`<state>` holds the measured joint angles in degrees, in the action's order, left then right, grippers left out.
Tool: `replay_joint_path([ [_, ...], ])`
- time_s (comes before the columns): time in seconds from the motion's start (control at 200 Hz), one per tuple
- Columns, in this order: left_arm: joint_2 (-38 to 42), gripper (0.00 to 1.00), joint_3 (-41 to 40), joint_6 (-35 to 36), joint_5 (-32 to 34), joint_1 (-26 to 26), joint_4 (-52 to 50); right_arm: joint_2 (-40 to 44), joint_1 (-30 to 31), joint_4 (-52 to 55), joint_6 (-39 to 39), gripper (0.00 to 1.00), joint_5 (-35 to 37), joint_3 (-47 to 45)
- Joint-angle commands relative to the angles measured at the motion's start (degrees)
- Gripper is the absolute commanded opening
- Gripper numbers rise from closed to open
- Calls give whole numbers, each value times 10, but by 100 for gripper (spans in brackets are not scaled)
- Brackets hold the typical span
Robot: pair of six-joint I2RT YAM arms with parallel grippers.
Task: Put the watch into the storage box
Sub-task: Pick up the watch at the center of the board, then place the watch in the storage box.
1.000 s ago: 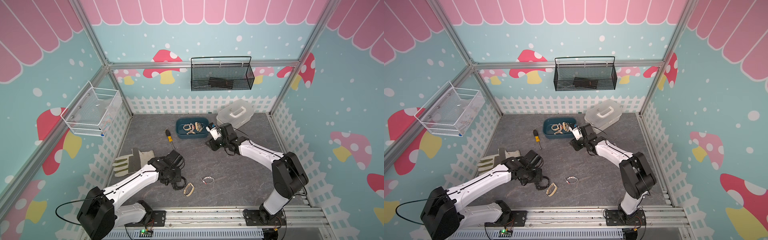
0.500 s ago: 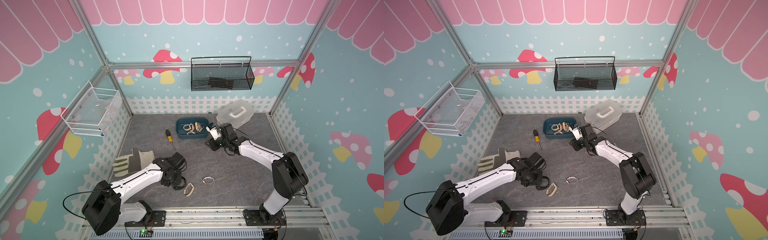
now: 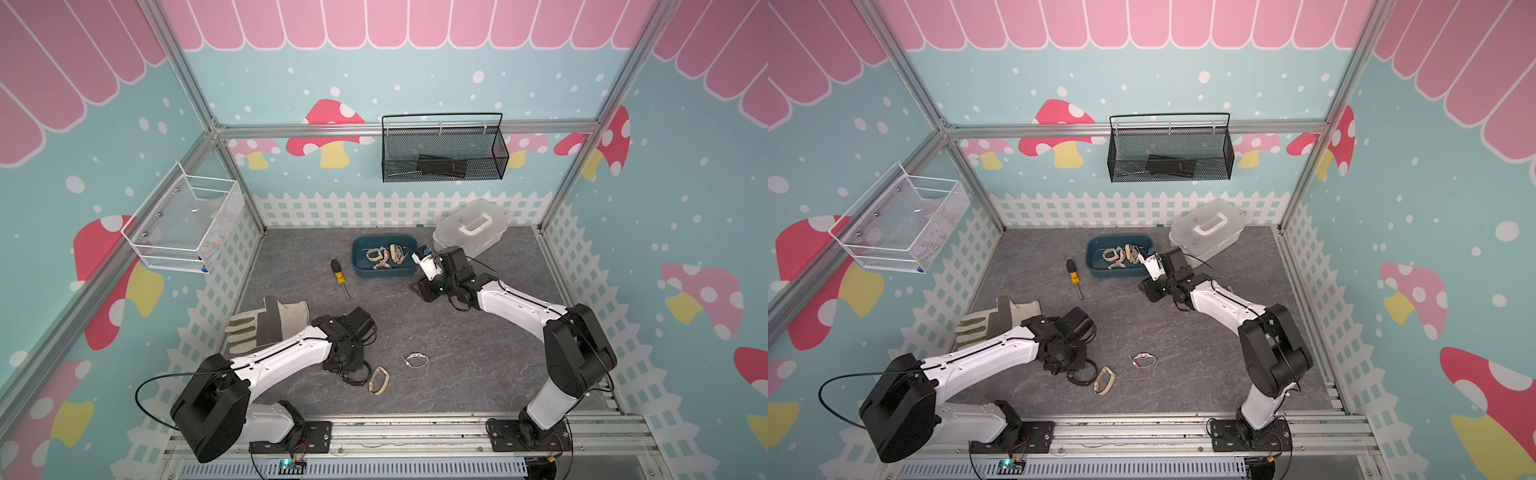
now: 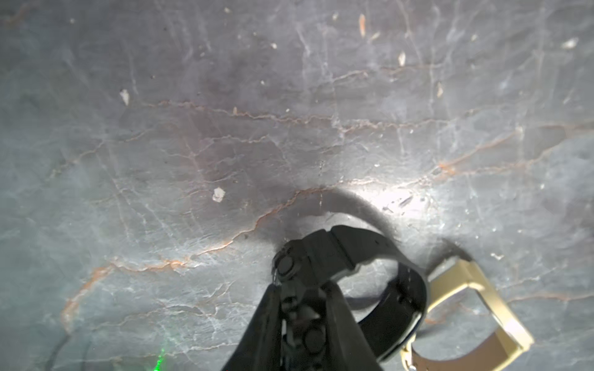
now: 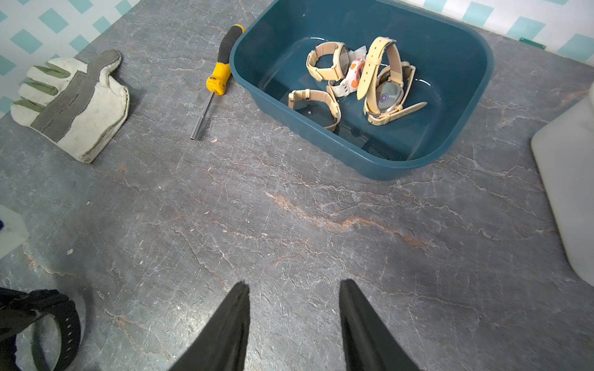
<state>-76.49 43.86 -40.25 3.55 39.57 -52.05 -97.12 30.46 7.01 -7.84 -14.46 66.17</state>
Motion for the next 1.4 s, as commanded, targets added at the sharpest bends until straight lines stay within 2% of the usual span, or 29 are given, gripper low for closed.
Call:
replay_joint_path([
  [0.0,7,17,-3,0,21,5,0,-6,3,-2,-5,48,0,-10],
  [0.145,19,6,1,-1,41,4,-1,-5,3,-2,-6,48,0,-12],
  [0.325,37,0,22,9,68,4,-1,0,3,-3,-6,48,2,-16],
  [0.475,25,0,118,55,78,-12,26,9,3,-12,-8,48,5,-26],
  [0.635,-65,0,289,135,114,-56,37,28,3,-12,-7,48,13,-43],
  [0.75,-133,0,370,170,93,-110,67,49,3,-13,-12,48,24,-63],
  [0.961,-244,0,457,183,23,-175,134,80,3,-21,-30,48,19,-92],
  [1.086,-317,0,521,182,-3,-190,150,88,4,-24,-38,48,15,-103],
  [1.396,-471,0,679,170,-5,-214,150,95,15,-21,-46,48,18,-105],
])
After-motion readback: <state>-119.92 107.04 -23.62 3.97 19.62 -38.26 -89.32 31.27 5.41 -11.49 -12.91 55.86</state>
